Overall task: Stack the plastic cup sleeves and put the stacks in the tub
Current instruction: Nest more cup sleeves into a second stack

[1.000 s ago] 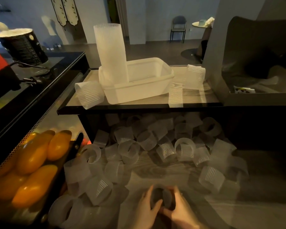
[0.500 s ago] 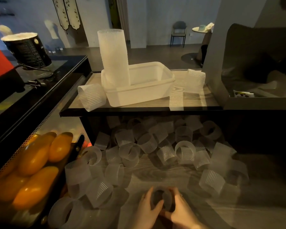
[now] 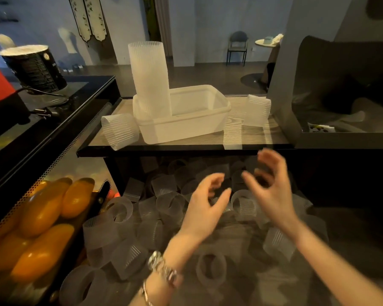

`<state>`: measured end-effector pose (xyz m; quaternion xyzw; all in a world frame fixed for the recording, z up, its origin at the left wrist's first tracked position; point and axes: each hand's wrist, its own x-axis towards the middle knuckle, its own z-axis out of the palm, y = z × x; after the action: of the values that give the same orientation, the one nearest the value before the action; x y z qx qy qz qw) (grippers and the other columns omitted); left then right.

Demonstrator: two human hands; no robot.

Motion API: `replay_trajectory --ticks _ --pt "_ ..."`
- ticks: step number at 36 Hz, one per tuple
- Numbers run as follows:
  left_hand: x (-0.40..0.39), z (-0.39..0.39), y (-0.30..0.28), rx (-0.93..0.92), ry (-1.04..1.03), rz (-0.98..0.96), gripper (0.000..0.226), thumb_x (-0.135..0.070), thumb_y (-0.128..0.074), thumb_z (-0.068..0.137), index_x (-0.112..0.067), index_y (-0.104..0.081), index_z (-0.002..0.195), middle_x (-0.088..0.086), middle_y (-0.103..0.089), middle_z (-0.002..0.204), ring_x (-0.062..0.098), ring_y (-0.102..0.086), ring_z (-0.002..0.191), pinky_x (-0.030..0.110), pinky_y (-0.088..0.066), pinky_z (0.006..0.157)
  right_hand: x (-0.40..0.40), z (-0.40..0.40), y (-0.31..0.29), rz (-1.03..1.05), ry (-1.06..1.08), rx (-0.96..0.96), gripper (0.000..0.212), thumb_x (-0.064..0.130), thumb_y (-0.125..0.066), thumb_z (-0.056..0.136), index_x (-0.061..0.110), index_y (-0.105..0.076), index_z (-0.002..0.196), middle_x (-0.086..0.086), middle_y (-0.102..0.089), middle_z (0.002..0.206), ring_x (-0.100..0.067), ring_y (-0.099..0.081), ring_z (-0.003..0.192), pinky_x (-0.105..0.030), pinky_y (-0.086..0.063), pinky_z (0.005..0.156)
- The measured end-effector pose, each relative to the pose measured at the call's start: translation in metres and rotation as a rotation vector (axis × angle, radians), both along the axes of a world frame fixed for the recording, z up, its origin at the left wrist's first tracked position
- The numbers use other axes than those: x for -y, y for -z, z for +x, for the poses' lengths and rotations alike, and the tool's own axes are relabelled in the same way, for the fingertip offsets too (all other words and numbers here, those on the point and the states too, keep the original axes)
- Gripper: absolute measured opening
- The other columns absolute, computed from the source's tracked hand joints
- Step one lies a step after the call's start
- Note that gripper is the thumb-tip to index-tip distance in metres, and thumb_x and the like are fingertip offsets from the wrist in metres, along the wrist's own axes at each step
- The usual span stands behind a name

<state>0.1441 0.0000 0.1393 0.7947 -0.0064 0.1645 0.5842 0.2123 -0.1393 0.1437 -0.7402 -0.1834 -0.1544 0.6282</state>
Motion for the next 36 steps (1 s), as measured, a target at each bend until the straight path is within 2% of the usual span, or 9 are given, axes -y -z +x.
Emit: replay_trajectory --ticks 2,6,11,15,19,22,26,30,36 --pt "0.001 0.02 -0.024 0.044 0.058 0.077 0.039 -0.02 -0.059 0.09 -0.024 -0.049 0.127 -0.009 -0.053 0.126 -0.005 -0.048 0.114 0.016 -0.041 0.097 0.003 0.025 -0.033 -0.018 0.067 0.11 0.055 0.0 -0.067 0.08 0.01 -0.042 0.128 0.006 -0.047 0.125 -0.009 -0.048 0.121 -0.023 -0.044 0.099" --pt "0.008 0.068 -0.062 0.05 0.099 0.307 0.056 -0.029 -0.055 0.092 -0.019 -0.033 0.142 -0.003 -0.036 0.146 0.007 -0.032 0.132 0.019 -0.026 0.105 0.001 0.075 -0.084 -0.172 0.156 0.215 0.049 0.003 -0.057 0.087 0.004 -0.039 0.132 -0.002 -0.044 0.132 -0.001 -0.041 0.122 -0.016 -0.033 0.104" --pt "0.019 0.118 -0.082 0.005 0.095 0.402 0.064 -0.026 -0.055 0.092 -0.013 -0.023 0.146 0.006 -0.027 0.152 0.019 -0.024 0.139 0.028 -0.024 0.108 -0.007 0.125 -0.109 -0.395 0.161 -0.012 0.049 0.011 -0.042 0.093 0.014 -0.029 0.14 -0.006 -0.045 0.129 -0.012 -0.046 0.104 -0.014 -0.031 0.085" --pt "0.026 0.142 -0.082 -0.098 0.151 0.456 0.071 -0.024 -0.056 0.091 -0.017 -0.016 0.148 0.012 -0.019 0.154 0.026 -0.021 0.141 0.039 -0.024 0.113 -0.011 0.15 -0.109 -0.576 0.126 -0.175 0.051 0.021 -0.038 0.092 0.016 -0.026 0.141 -0.015 -0.036 0.143 -0.03 -0.042 0.125 -0.032 -0.033 0.094" --pt "0.028 0.152 -0.081 -0.162 0.199 0.513 0.078 -0.026 -0.058 0.09 -0.019 -0.009 0.149 0.016 -0.018 0.154 0.03 -0.02 0.141 0.044 -0.025 0.114 -0.009 0.161 -0.106 -0.673 0.074 -0.295 0.048 0.029 -0.04 0.09 0.016 -0.03 0.136 -0.012 -0.039 0.137 -0.028 -0.044 0.118 -0.03 -0.033 0.085" --pt "0.028 0.154 -0.081 -0.169 0.207 0.509 0.083 -0.025 -0.061 0.088 -0.022 -0.005 0.15 0.015 -0.018 0.154 0.031 -0.022 0.14 0.043 -0.027 0.113 -0.004 0.162 -0.109 -0.678 0.038 -0.308 0.039 0.033 -0.036 0.092 0.017 -0.034 0.127 -0.008 -0.042 0.123 -0.021 -0.045 0.102 -0.029 -0.035 0.078" --pt "0.021 0.153 -0.082 -0.113 0.148 0.557 0.09 -0.023 -0.066 0.084 -0.02 -0.004 0.149 0.015 -0.018 0.152 0.03 -0.023 0.139 0.04 -0.027 0.111 0.005 0.153 -0.117 -0.643 -0.016 -0.222 0.04 0.036 -0.032 0.095 0.016 -0.038 0.129 0.0 -0.043 0.116 -0.016 -0.043 0.104 -0.031 -0.033 0.086" --pt "0.01 0.143 -0.085 0.019 0.045 0.586 0.097 -0.019 -0.071 0.08 -0.02 -0.003 0.149 0.015 -0.019 0.147 0.03 -0.038 0.129 0.037 -0.037 0.104 0.009 0.127 -0.128 -0.53 -0.109 -0.164 0.031 0.031 -0.036 0.096 0.017 -0.042 0.124 -0.001 -0.048 0.113 -0.014 -0.05 0.095 -0.024 -0.041 0.074" --pt "-0.01 0.106 -0.087 0.161 -0.053 0.477 0.089 -0.031 -0.075 0.076 -0.025 -0.019 0.146 0.01 -0.033 0.139 0.022 -0.045 0.119 0.025 -0.04 0.093 0.016 0.077 -0.131 -0.473 -0.337 -0.129 0.041 0.024 -0.058 0.089 0.024 -0.041 0.127 -0.003 -0.053 0.124 -0.016 -0.054 0.106 -0.031 -0.046 0.09"
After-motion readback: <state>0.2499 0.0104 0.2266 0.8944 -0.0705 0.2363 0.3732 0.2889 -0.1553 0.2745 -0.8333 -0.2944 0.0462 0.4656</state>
